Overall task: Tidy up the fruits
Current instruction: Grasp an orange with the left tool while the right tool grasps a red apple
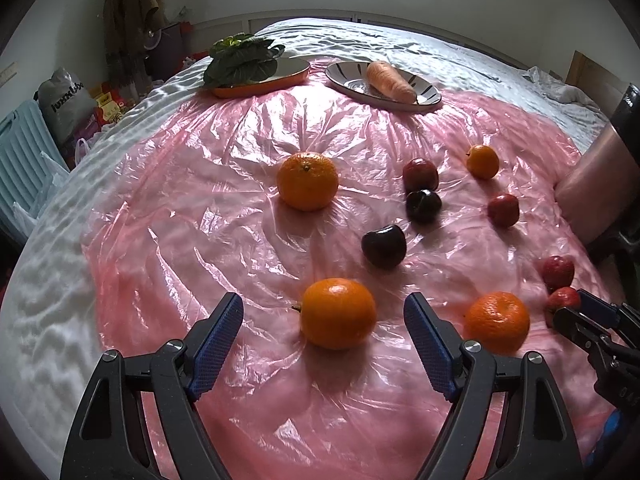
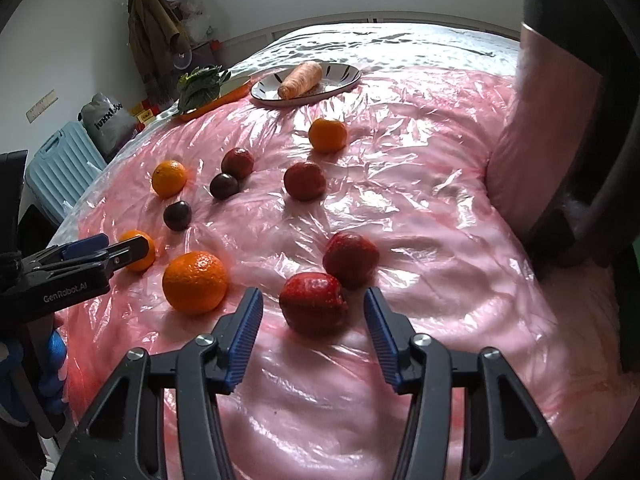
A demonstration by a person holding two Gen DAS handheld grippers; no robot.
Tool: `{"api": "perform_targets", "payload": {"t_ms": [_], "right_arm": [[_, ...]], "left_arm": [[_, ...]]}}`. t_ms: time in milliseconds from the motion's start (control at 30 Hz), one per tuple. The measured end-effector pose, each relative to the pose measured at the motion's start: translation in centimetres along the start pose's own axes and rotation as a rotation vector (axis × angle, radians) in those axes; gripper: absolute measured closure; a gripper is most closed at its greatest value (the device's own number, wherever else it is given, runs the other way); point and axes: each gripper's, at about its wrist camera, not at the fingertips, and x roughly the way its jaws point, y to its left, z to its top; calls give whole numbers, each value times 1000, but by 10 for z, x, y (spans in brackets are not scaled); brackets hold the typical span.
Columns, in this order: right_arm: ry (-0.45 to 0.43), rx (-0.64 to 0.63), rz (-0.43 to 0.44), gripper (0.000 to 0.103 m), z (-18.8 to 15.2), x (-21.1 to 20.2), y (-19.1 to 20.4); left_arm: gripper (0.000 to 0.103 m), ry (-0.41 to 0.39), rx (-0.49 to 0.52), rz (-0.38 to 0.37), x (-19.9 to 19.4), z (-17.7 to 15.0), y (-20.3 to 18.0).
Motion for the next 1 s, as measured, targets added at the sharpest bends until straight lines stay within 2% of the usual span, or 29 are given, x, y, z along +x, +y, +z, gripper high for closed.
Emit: {"api": "perform_targets", "payload": {"t_ms": [67, 233, 400, 467, 533, 567, 733, 1000], "right_arm": [[6, -1, 2, 14, 0, 2, 1], [24, -16, 6, 26, 0, 9, 3], [31, -5, 12, 30, -1, 13, 1], [30, -1, 17, 32, -2, 14, 0], [28, 4, 24, 44, -2, 14, -1], [27, 8, 29, 46, -2, 14, -2], [18, 26, 51, 46, -4, 12, -5], [-9, 52, 94, 46, -5, 4, -10]], "left_arm": [[27, 4, 2, 2, 2, 0, 0], [33, 16, 6, 5, 10, 0, -1], [35, 24, 9, 10, 16, -1, -2], [42, 24, 3, 9, 17, -1, 0], [48, 28, -3, 0, 19, -2, 1], [51, 30, -3, -2, 20, -2, 2], [63, 30, -3, -19, 21, -3, 3], [63, -8, -36, -39, 12, -3, 11]]}}
